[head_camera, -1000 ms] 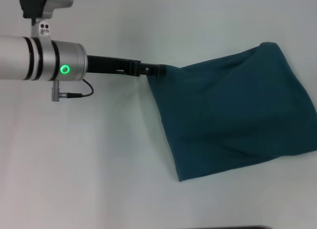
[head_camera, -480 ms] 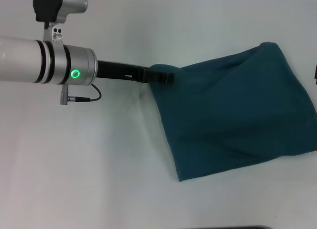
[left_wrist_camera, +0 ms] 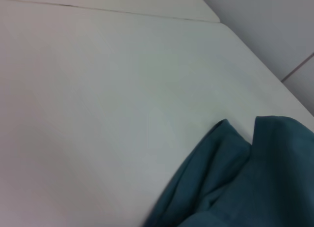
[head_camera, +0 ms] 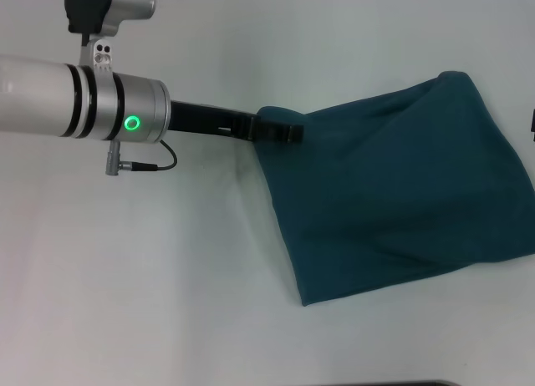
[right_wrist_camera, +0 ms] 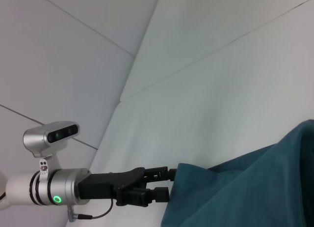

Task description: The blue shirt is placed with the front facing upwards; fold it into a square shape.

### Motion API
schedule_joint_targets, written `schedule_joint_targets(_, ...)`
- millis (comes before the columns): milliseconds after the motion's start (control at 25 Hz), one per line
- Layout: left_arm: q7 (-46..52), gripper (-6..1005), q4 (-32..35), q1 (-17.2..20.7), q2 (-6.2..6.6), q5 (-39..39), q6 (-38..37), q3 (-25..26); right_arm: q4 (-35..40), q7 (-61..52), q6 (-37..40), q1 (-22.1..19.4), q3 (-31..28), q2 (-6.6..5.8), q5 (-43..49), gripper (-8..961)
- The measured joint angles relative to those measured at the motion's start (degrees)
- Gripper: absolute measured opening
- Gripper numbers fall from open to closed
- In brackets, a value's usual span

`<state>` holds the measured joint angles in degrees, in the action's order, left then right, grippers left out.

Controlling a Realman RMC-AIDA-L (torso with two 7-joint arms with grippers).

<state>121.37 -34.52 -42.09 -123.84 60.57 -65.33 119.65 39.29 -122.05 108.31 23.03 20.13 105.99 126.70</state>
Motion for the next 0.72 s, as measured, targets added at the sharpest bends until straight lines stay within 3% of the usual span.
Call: schedule_joint_targets(720, 0.0, 944, 0.16, -0.54, 0.05, -0.37, 1.4, -0.12, -0.15, -0.01, -0.74, 0.44, 0.04, 0.0, 0.19, 776)
